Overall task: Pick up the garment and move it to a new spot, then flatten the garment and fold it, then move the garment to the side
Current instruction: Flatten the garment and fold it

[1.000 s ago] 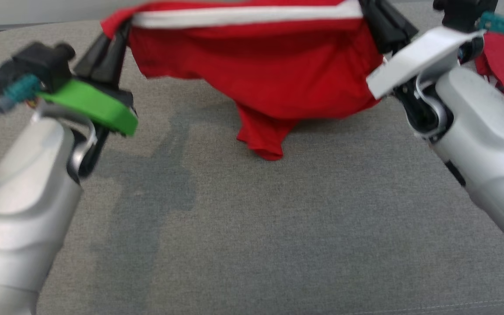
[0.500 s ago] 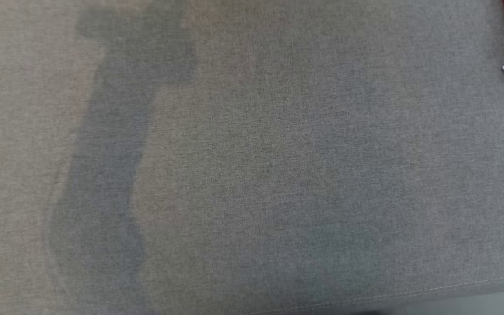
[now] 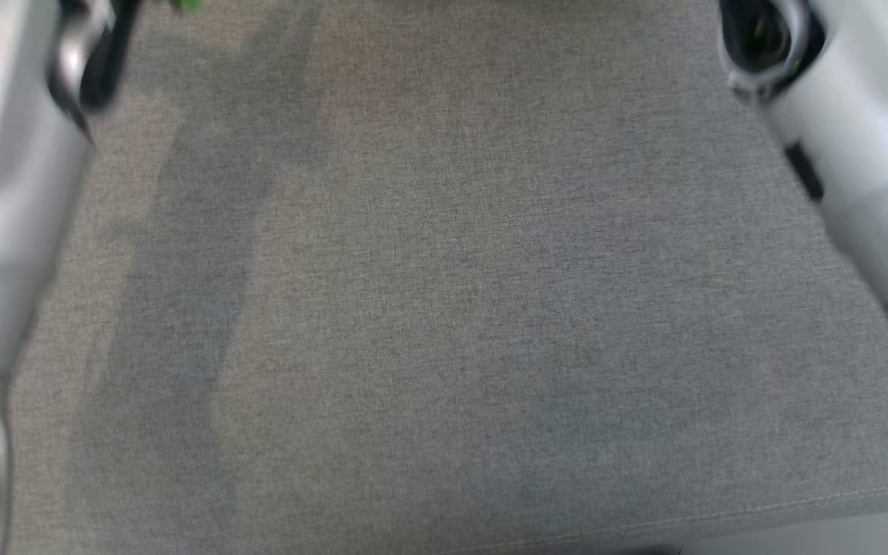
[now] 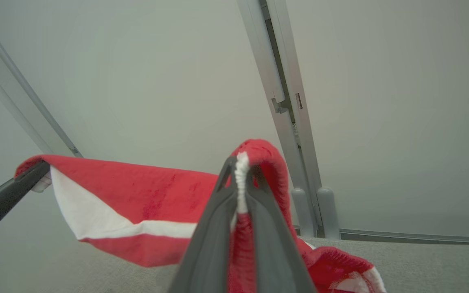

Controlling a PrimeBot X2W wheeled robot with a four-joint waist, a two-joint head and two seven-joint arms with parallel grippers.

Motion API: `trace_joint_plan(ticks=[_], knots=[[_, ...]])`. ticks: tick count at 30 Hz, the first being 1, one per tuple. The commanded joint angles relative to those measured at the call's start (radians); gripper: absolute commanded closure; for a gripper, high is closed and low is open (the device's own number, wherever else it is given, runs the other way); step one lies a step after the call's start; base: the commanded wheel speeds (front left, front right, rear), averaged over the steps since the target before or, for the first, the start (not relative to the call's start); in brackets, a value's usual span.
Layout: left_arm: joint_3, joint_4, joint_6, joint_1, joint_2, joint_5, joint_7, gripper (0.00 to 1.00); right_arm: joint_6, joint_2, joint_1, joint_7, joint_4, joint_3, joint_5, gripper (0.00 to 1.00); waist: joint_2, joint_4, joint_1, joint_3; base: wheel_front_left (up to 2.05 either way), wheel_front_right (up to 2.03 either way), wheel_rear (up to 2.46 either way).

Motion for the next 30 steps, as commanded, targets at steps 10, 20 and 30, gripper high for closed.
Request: trace_joint_plan(ticks=[10, 20, 30], knots=[[0.206, -0.205, 0.004, 0.659, -0.011, 0.134, -0.003, 1.0, 0.0, -0.068, 0.529, -0.003, -0.261, 0.025, -0.043, 1.0, 0.0, -0.014, -0.0001, -0.131, 0.0, 0.0, 0.0], [0.293, -0.295, 0.001, 1.075, -0.05, 0.233, -0.003, 1.0, 0.0, -0.127, 0.919, -0.003, -0.411, 0.038, -0.041, 1.0, 0.0, -0.019, -0.0001, -0.27, 0.0, 0.0, 0.0], [0.282, -0.371, 0.001, 1.302, -0.039, 0.284, -0.003, 1.0, 0.0, -0.163, 1.217, -0.003, -0.554, -0.022, -0.028, 1.0, 0.0, -0.011, -0.0001, -0.364, 0.0, 0.0, 0.0]])
